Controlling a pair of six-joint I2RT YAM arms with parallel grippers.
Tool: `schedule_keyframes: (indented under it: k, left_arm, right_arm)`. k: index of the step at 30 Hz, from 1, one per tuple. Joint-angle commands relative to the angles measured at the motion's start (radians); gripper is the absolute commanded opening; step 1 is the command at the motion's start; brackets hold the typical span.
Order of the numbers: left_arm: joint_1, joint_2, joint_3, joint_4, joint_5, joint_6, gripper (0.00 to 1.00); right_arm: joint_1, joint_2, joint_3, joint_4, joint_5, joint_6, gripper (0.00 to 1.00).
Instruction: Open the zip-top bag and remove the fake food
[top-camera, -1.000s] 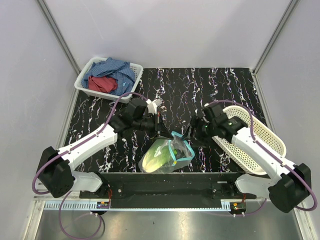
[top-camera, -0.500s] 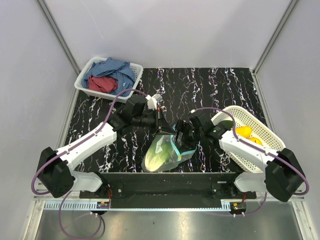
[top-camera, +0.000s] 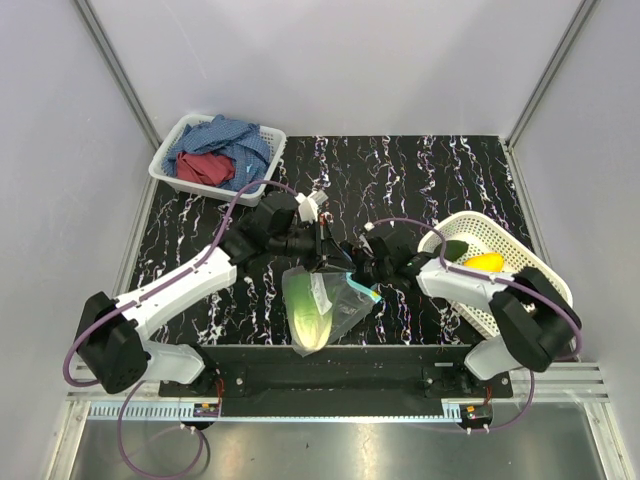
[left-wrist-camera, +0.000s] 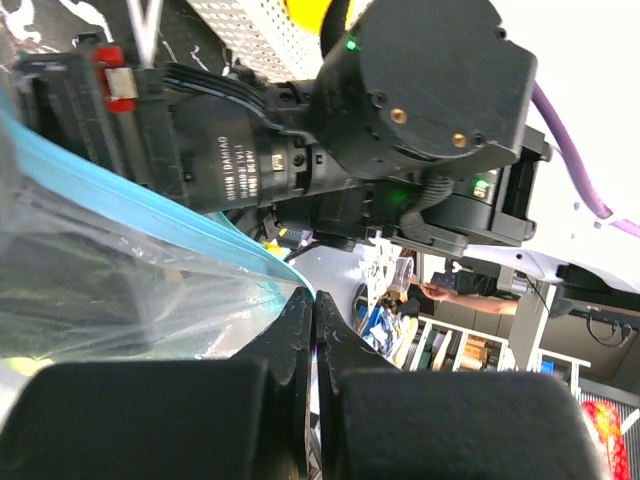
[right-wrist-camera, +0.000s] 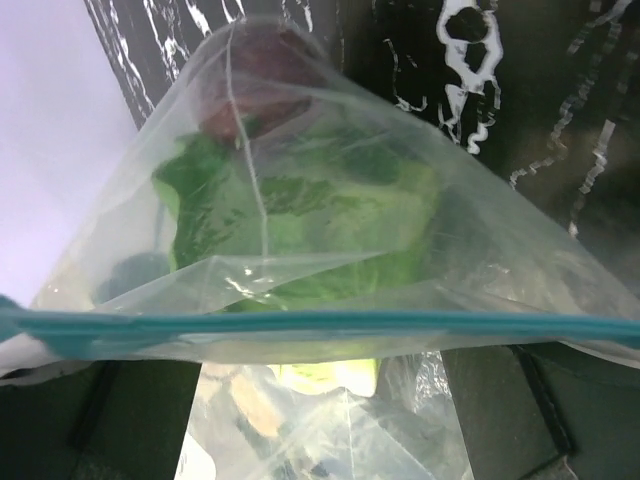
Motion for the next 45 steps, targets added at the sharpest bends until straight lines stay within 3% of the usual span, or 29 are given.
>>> schedule_keyframes:
  k: [1, 4, 10, 14, 21, 30, 39, 45]
  left_arm:
    - [-0.019, -0.012, 0.007, 0.089, 0.021, -0.024, 0.00]
    - [-0.019, -0.029, -0.013, 0.086, 0.007, -0.025, 0.00]
    - [-0.018, -0.060, 0.010, 0.029, -0.024, 0.004, 0.00]
    - [-0.013, -0.058, 0.045, -0.041, -0.044, 0.050, 0.00]
    - [-0.008, -0.031, 0.065, -0.028, -0.051, 0.039, 0.00]
    - [-0.019, 0.037, 0.120, 0.031, -0.037, -0.010, 0.00]
    - [-0.059, 0.048, 0.041, 0.098, -0.050, -0.053, 0.00]
    - [-0.070, 0.043, 0.004, 0.118, -0.051, -0.057, 0.00]
  right_arm:
    - [0.020, 0.056, -0.009, 0.146, -0.057, -0.022, 1.00]
    - [0.022, 0.078, -0.002, 0.121, -0.080, -0.028, 0.99]
    - [0.022, -0.146, -0.135, 0.081, -0.069, -0.021, 1.00]
    - [0.020, -0.197, -0.176, 0.070, -0.117, -0.051, 1.00]
    - [0.020, -0.244, -0.200, 0.083, -0.164, -0.081, 1.00]
    - [0.023, -0.130, -0.166, 0.168, -0.157, -0.062, 1.00]
    - [0.023, 0.047, -0.163, 0.545, -0.121, 0.145, 1.00]
    - [0.023, 0.108, -0.100, 0.551, -0.080, 0.168, 1.00]
